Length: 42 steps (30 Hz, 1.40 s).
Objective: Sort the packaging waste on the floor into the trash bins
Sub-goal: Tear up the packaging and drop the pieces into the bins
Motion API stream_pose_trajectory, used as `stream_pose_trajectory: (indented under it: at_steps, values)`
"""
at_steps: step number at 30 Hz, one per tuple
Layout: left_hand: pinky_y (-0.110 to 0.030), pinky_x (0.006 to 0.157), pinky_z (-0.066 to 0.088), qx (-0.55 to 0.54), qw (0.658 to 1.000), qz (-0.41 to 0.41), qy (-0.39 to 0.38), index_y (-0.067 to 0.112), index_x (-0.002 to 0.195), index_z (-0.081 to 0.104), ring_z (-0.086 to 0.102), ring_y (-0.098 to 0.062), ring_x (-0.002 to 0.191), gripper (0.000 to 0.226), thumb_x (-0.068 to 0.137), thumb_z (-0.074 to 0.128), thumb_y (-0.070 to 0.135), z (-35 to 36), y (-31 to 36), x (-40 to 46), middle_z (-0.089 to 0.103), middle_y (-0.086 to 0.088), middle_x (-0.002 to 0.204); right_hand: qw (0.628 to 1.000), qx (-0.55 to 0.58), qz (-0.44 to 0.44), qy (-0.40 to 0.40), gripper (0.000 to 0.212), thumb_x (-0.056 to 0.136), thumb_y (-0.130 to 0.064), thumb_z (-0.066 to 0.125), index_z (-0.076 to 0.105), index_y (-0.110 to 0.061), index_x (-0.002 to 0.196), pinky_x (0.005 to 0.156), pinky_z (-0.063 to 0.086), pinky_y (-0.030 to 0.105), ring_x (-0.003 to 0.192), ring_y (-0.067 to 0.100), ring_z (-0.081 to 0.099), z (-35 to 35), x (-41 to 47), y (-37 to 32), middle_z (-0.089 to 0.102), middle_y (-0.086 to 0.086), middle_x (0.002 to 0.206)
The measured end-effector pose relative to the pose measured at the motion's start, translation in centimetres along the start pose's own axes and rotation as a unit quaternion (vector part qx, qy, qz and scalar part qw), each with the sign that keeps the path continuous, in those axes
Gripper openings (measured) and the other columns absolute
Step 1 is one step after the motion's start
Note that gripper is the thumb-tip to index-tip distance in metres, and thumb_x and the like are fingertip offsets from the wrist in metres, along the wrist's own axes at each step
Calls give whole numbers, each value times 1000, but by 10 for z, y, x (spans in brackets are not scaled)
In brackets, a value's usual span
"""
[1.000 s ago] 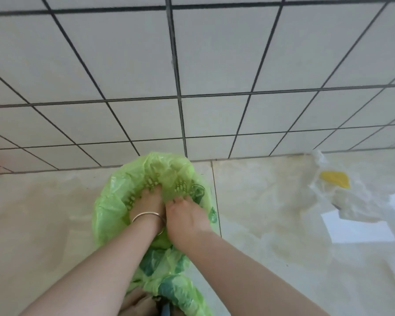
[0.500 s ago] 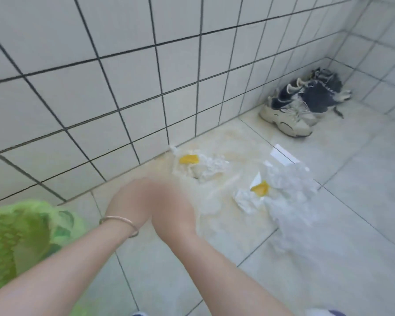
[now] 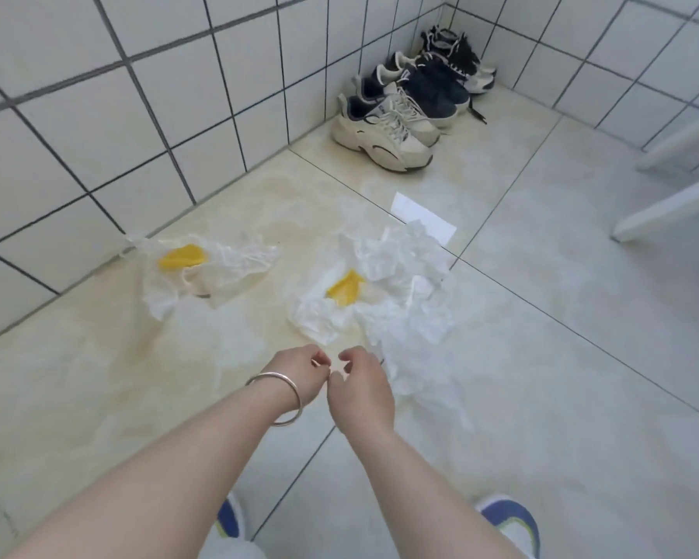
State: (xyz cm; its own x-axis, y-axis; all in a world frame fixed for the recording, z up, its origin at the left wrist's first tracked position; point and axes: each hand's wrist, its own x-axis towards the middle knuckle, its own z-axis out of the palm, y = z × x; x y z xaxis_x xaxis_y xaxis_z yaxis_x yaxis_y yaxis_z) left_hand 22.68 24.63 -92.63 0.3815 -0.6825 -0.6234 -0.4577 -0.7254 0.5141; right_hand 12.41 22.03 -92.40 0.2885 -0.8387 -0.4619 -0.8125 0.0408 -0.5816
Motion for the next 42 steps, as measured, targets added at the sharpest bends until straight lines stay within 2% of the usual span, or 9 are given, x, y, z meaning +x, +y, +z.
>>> stream_pose_trajectory:
  at_steps: [6, 10, 16, 23, 34, 36, 38, 40, 42]
  values:
    - [-32, 97, 45, 24, 999, -20, -7, 29, 126, 50, 55, -23, 111, 38, 88, 53, 28, 33, 1, 56, 40, -4, 135, 977, -109, 109, 150, 67, 84, -35, 58, 26, -29, 143, 94, 40, 40, 131, 26, 28, -27, 67, 60, 22, 3, 147]
    - [-34, 104, 40, 30, 997, -59, 41, 36, 133, 42, 41, -27, 126, 52, 84, 57, 29, 32, 4, 91, 27, -3, 142, 972, -164, 129, 111, 96, 76, -55, 64, 3, -39, 148, 100, 36, 48, 142, 29, 9, -34, 107, 74, -4, 4, 156]
    - [-34, 106, 34, 37, 987, -107, 112, 42, 142, 27, 22, -34, 133, 72, 80, 63, 45, 35, 5, 133, 12, -2, 149, 974, -193, 115, 38, 102, 72, -57, 66, -1, -41, 147, 99, 38, 48, 145, 29, 2, -27, 143, 76, -15, 1, 157]
    - [-31, 114, 20, 45, 989, -79, 115, 42, 145, 22, 19, -32, 134, 82, 75, 60, 61, 51, 5, 168, 14, -1, 152, 979, -166, 111, 26, 94, 76, -46, 67, 7, -38, 147, 91, 45, 38, 134, 27, 20, -11, 164, 92, 0, 1, 155]
    - [-31, 111, 23, 48, 998, 28, 0, 33, 148, 17, 29, -29, 130, 71, 88, 46, 56, 70, 19, 167, 26, -2, 146, 998, 44, 25, -21, 42, 92, -4, 45, 52, -19, 131, 83, 41, 21, 111, 21, 56, 18, 168, 76, 50, 2, 124]
    - [-33, 110, 25, 1, 999, 29, -20, 28, 148, 23, 34, -30, 130, 63, 92, 42, 52, 74, 21, 165, 36, -5, 143, 987, 149, 60, -26, 29, 93, -5, 45, 61, -18, 113, 75, 44, 11, 96, 17, 59, 19, 169, 66, 61, -3, 102]
    - [-34, 107, 34, -107, 994, 16, -14, 25, 140, 38, 45, -28, 127, 54, 92, 41, 50, 76, 24, 161, 50, -8, 134, 970, 222, 95, -32, 22, 93, -7, 46, 60, -20, 82, 53, 39, 4, 75, 13, 54, 20, 169, 57, 58, -8, 72]
    - [-29, 94, 41, -222, 975, -16, 3, 20, 126, 51, 56, -24, 114, 39, 94, 45, 43, 74, 27, 157, 60, -8, 122, 952, 276, 126, -45, 25, 93, -12, 47, 57, -12, 70, 54, 40, 15, 69, 16, 50, 26, 170, 52, 57, 1, 67]
    - [-28, 88, 44, -285, 957, -60, 3, 18, 115, 55, 62, -23, 103, 37, 92, 48, 46, 72, 30, 152, 66, -8, 113, 931, 331, 142, -62, 23, 93, -15, 49, 58, 1, 79, 62, 42, 25, 72, 16, 52, 29, 167, 47, 59, 9, 75]
